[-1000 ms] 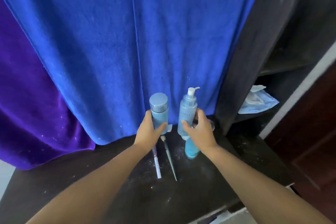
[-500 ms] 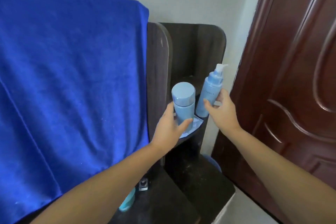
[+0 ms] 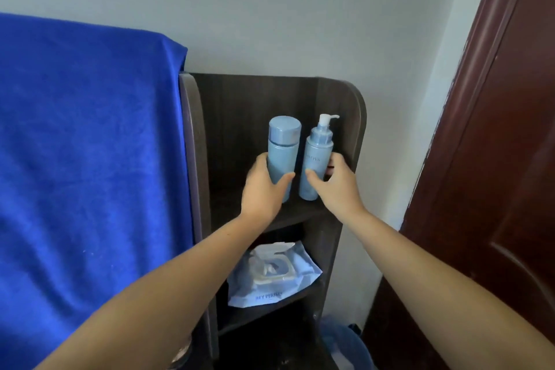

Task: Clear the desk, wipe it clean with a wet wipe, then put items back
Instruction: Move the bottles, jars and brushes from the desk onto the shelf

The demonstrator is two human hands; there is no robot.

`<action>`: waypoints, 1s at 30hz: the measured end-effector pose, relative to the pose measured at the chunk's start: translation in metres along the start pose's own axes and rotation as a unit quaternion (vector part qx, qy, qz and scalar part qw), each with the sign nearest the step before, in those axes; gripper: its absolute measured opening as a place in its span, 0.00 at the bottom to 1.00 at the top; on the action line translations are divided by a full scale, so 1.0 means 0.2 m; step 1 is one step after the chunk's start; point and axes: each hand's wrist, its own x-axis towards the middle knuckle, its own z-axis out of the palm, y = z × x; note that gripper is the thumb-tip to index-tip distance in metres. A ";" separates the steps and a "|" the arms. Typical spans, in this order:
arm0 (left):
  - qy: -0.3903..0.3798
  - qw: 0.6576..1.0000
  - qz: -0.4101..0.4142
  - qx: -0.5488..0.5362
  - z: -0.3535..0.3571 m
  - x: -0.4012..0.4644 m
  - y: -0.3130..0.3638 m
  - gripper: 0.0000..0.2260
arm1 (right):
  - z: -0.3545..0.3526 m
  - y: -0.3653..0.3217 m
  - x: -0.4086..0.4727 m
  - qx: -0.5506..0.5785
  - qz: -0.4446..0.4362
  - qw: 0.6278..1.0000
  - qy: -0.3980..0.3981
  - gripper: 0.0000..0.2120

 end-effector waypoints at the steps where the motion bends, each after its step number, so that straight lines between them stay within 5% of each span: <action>1: 0.004 1.000 -0.009 0.007 0.02 0.01 -0.02 0.23 | 0.02 0.02 0.02 0.004 0.001 1.000 -0.005 0.20; 25: 0.005 0.989 -0.103 0.103 0.18 0.19 -0.14 0.23 | 0.23 0.13 0.14 -0.044 0.021 0.999 -0.019 0.24; 30: 0.010 0.990 -0.095 0.107 0.14 0.14 -0.13 0.30 | 0.22 0.13 0.09 -0.019 0.015 0.999 -0.022 0.29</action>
